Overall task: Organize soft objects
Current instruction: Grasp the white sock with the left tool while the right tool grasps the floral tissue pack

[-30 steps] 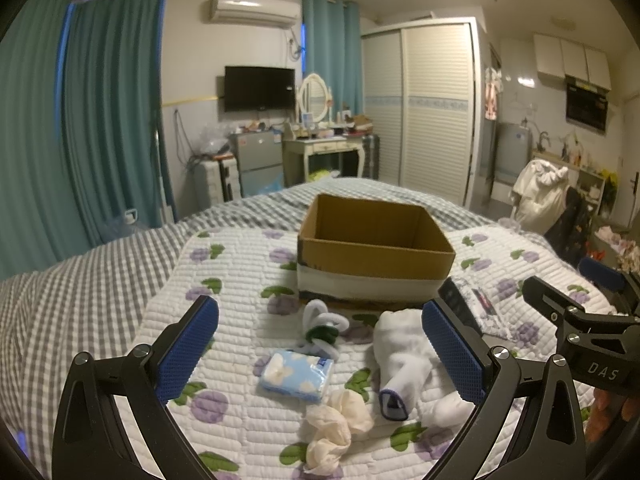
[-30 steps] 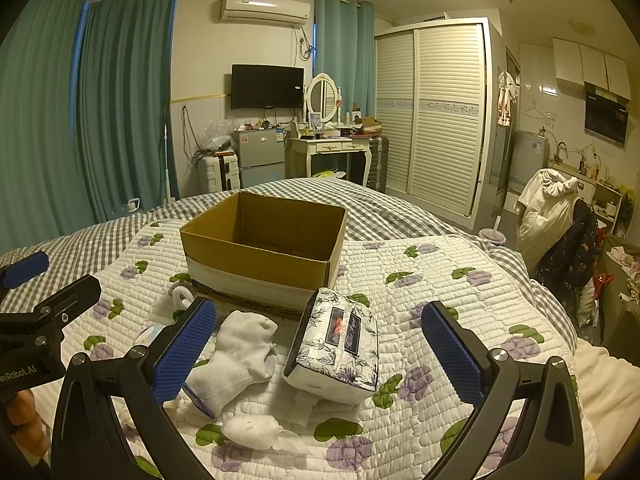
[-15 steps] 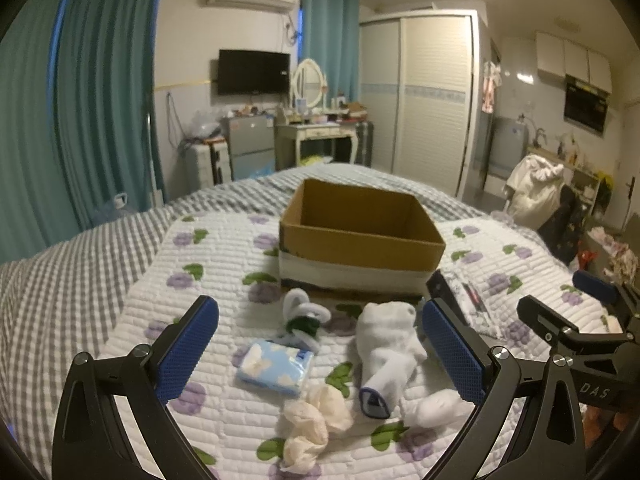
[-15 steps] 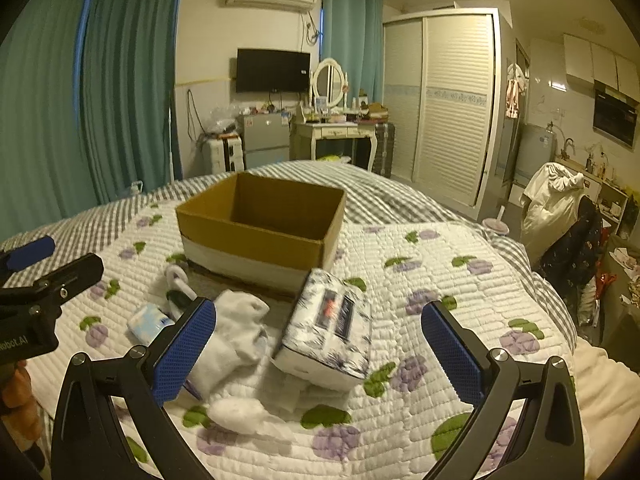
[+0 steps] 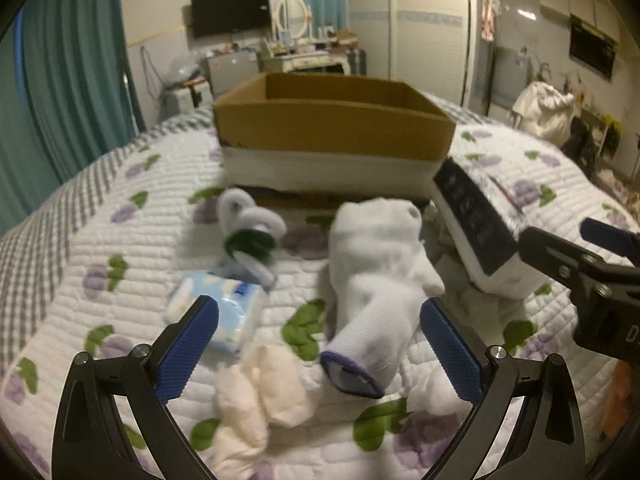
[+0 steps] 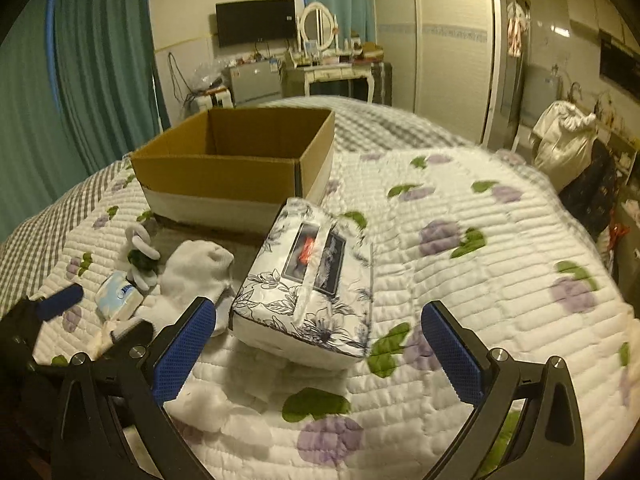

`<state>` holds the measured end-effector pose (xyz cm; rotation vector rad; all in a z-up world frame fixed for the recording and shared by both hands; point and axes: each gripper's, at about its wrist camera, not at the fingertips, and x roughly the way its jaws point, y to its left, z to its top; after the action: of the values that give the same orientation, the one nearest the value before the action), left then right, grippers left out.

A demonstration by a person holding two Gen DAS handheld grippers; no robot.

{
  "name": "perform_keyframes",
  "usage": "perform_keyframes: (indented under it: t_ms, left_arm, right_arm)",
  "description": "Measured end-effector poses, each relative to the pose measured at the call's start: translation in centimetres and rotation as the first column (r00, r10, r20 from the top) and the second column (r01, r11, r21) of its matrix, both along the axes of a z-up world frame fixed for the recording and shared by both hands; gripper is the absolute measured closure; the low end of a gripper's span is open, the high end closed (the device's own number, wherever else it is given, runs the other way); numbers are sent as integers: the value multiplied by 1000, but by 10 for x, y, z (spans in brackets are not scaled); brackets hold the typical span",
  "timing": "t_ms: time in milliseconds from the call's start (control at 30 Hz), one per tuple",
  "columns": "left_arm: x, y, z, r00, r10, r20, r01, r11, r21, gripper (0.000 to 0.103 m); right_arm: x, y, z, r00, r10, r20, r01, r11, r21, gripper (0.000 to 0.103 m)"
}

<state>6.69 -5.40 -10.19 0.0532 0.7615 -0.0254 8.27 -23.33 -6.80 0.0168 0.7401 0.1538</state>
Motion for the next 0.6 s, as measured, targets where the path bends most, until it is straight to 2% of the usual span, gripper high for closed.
perform_keyframes:
  t_ms: [133, 233, 333, 367, 400, 467, 533, 600]
  left_arm:
    - [11, -5, -10, 1000, 2, -13, -2, 1000, 7, 1]
    - [19, -6, -18, 999, -12, -31, 11, 1000, -26, 6]
    - [22, -11, -23, 998, -48, -39, 46, 998, -45, 9]
    - [22, -11, -24, 997, -61, -42, 58, 997, -50, 16]
    - [22, -13, -25, 996, -82, -47, 79, 995, -60, 21]
    - [20, -16, -25, 991, -122, -50, 118, 989, -84, 43]
    - [17, -20, -24, 986, -156, -51, 150, 984, -100, 54]
    - [13, -22, -21, 985, -165, -43, 161, 984, -81, 60]
  right_arm:
    - [20, -1, -18, 998, -10, -60, 13, 999, 39, 0]
    - [29, -2, -28, 995, -15, -97, 22, 998, 63, 0]
    - [34, 0, -35, 992, -6, -123, 15, 997, 71, 8]
    - [35, 0, -37, 992, 2, -127, 9, 997, 81, 14]
    - [34, 1, -37, 992, 2, -125, 9, 997, 83, 16]
    - [32, 1, -35, 993, 5, -115, 4, 997, 81, 18]
    - [30, 1, -32, 995, 9, -103, -1, 997, 83, 20]
    - [26, 0, -30, 996, 12, -92, -4, 997, 79, 22]
